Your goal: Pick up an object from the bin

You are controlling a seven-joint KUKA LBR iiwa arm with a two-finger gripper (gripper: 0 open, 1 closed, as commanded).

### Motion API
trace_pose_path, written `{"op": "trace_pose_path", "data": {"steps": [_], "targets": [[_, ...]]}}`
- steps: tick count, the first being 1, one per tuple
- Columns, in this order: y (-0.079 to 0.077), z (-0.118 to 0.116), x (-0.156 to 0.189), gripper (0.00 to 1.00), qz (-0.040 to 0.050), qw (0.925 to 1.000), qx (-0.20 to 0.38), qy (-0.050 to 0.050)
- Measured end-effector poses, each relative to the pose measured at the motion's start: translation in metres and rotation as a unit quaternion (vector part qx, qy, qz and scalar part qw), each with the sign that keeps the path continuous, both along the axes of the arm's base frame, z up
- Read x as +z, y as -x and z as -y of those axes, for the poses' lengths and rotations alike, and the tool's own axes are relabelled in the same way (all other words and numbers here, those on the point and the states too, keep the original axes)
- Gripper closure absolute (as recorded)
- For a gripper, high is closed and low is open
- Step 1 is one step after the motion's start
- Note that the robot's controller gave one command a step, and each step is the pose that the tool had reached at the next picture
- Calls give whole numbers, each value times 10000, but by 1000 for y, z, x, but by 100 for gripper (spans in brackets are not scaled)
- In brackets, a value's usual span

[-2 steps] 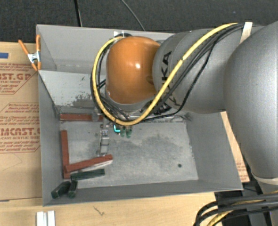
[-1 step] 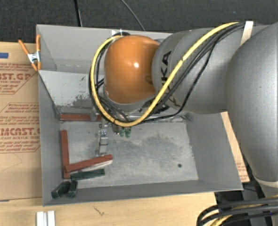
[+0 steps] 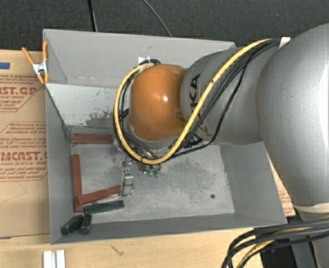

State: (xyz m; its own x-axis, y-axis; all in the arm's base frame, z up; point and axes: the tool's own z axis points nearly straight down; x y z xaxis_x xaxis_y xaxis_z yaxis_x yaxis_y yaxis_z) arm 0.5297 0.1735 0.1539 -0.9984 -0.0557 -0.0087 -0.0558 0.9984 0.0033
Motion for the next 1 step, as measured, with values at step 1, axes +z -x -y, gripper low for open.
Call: {"op": "trace_pose_path", "data": {"steps": [1], "targets": [[8, -10, -82, 100, -22, 10000, 91, 11]]}}
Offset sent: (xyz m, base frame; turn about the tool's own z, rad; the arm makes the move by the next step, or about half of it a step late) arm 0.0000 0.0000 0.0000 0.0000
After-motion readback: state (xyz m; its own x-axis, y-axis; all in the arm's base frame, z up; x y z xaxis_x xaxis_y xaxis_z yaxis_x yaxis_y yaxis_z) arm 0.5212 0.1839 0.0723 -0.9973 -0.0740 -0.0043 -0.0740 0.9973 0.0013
